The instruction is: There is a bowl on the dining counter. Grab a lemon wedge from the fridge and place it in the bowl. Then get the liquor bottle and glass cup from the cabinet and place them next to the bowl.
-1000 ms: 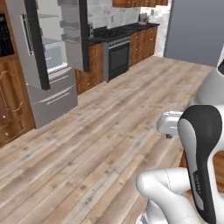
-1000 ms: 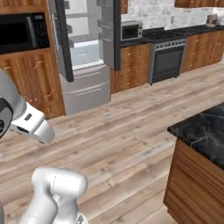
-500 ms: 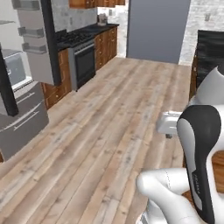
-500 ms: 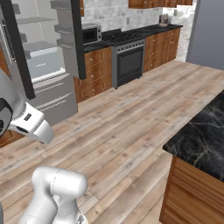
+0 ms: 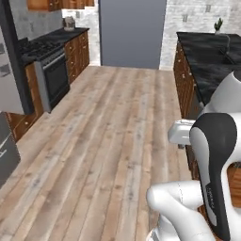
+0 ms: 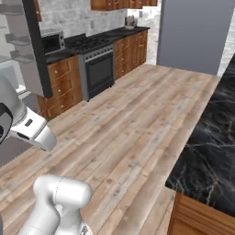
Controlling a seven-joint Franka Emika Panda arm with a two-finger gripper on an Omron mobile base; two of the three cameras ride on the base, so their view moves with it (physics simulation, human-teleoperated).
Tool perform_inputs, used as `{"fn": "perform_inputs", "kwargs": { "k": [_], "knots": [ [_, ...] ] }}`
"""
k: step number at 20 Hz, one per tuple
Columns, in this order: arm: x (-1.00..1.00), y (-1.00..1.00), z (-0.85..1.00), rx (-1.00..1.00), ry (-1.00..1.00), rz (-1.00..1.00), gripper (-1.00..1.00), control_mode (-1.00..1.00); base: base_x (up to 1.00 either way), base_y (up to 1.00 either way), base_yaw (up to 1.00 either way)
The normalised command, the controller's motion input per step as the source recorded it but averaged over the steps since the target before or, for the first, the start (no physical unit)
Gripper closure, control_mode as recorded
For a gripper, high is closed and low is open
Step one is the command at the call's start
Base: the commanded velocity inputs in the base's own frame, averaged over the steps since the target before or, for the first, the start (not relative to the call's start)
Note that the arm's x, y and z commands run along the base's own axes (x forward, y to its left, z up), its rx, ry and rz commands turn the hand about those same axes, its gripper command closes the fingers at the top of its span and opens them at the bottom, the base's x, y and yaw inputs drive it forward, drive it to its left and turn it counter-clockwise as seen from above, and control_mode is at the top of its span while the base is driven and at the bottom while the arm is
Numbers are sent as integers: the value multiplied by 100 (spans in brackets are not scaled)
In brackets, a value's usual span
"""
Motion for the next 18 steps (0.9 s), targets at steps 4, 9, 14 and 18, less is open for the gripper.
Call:
{"fn": "perform_inputs", "kwargs": {
  "k": [4, 9, 14, 18],
  "knots": [
    [0, 0, 0, 0, 0, 0, -100, 100, 98, 29, -37],
    [0, 0, 0, 0, 0, 0, -100, 100, 93, 30, -36],
    [0, 0, 0, 0, 0, 0, -100, 100, 89, 38, -33],
    [0, 0, 0, 0, 0, 0, -100, 100, 97, 50, -17]
  ]
}}
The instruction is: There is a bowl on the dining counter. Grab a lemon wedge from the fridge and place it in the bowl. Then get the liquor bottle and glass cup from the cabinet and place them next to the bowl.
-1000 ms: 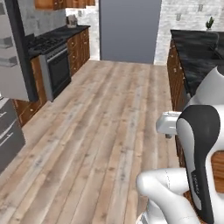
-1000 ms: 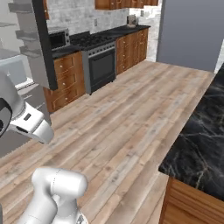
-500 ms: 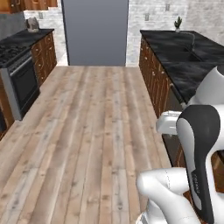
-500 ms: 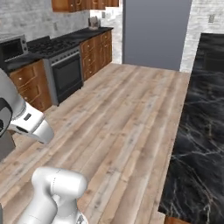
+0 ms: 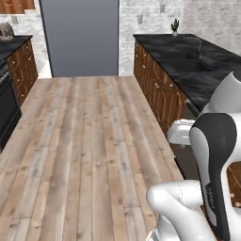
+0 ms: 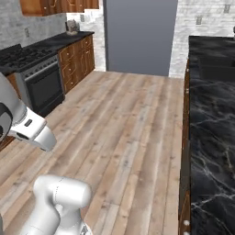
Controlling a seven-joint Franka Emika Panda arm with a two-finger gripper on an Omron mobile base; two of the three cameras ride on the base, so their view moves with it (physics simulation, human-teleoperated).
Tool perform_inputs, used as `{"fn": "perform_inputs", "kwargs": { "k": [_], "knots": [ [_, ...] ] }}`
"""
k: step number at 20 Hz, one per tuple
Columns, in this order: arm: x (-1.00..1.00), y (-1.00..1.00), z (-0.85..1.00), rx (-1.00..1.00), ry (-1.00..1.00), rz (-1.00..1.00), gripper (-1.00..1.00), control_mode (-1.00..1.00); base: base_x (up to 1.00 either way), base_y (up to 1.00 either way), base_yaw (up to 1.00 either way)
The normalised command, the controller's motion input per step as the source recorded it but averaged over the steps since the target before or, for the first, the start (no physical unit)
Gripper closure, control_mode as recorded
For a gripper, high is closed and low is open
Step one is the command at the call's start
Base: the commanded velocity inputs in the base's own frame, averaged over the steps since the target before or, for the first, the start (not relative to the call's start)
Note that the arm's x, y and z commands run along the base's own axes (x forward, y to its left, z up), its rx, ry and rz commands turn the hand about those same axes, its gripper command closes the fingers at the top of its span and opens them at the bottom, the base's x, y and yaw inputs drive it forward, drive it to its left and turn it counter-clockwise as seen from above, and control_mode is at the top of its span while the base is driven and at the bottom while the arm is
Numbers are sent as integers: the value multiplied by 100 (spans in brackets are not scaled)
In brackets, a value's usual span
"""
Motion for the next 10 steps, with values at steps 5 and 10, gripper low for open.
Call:
{"fn": "perform_inputs", "kwargs": {
  "k": [5, 10],
  "knots": [
    [0, 0, 0, 0, 0, 0, -100, 100, 100, 32, -1],
    [0, 0, 0, 0, 0, 0, -100, 100, 100, 20, 0]
  ]
}}
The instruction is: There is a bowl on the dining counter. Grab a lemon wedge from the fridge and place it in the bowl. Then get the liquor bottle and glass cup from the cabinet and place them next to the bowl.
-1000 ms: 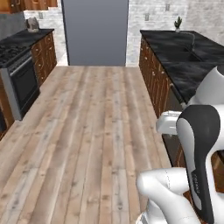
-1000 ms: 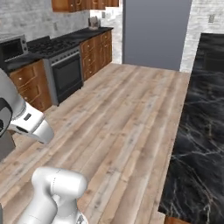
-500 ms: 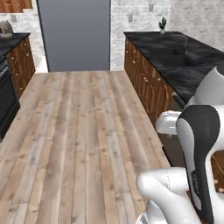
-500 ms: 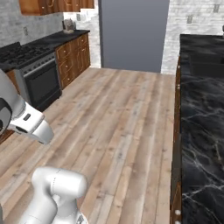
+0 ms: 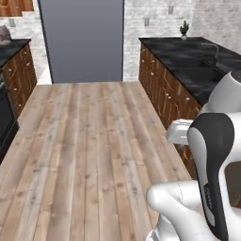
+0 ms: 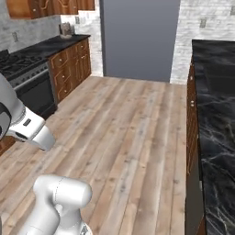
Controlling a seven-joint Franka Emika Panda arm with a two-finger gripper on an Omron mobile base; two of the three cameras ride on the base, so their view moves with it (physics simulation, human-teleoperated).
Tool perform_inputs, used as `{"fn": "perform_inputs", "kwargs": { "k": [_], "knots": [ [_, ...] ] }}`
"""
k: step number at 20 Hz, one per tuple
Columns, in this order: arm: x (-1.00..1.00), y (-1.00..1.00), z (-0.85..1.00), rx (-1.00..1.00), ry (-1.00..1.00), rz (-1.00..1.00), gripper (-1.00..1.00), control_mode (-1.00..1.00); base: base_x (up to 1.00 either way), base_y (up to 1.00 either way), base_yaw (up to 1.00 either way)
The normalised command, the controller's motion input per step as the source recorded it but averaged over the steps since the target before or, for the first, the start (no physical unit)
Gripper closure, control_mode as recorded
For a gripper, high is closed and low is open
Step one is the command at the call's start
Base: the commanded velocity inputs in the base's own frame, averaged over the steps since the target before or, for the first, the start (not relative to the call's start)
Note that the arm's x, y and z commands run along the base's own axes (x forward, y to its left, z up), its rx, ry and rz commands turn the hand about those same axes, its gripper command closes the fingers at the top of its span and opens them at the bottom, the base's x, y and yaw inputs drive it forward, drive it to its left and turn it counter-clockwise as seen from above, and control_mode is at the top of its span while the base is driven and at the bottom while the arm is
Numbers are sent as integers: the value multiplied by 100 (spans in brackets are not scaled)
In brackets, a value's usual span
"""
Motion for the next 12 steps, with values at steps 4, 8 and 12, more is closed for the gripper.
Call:
{"fn": "perform_inputs", "kwargs": {
  "k": [4, 8, 12],
  "knots": [
    [0, 0, 0, 0, 0, 0, -100, 100, 100, 14, 0],
    [0, 0, 0, 0, 0, 0, -100, 100, 100, 13, 0],
    [0, 0, 0, 0, 0, 0, -100, 100, 100, 13, 0]
  ]
}}
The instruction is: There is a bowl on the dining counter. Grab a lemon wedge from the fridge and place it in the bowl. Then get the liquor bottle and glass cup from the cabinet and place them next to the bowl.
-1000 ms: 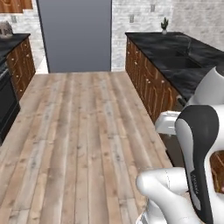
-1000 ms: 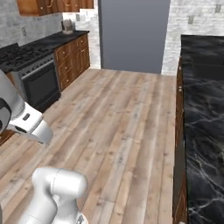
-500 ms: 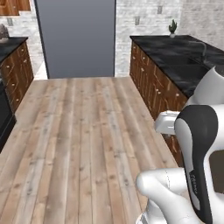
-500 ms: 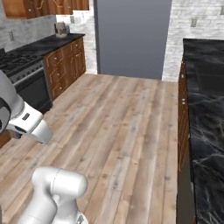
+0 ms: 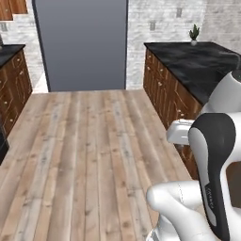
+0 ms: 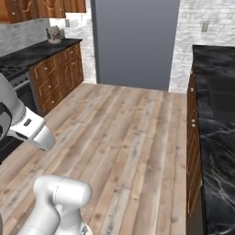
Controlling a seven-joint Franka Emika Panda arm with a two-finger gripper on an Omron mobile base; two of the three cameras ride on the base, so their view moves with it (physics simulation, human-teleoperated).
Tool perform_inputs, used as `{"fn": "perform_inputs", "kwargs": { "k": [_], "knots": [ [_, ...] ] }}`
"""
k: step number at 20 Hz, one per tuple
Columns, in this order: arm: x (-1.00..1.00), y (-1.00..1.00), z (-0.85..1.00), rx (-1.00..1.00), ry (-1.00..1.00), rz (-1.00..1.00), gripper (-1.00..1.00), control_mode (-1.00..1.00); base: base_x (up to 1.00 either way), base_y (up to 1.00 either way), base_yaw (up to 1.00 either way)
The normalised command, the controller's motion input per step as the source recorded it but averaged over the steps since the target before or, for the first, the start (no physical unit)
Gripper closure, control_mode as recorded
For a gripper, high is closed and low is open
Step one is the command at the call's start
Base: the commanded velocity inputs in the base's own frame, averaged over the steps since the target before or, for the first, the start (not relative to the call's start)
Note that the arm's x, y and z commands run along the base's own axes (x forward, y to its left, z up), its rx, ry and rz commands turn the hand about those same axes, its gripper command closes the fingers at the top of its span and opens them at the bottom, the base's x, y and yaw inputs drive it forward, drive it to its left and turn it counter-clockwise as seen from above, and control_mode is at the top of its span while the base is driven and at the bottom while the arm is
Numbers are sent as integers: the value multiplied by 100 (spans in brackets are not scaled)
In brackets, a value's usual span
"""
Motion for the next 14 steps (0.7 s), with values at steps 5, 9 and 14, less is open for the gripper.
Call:
{"fn": "perform_inputs", "kwargs": {
  "k": [5, 9, 14],
  "knots": [
    [0, 0, 0, 0, 0, 0, -100, 100, 100, 14, 0],
    [0, 0, 0, 0, 0, 0, -100, 100, 100, 17, 4],
    [0, 0, 0, 0, 0, 0, -100, 100, 100, 23, 13]
  ]
}}
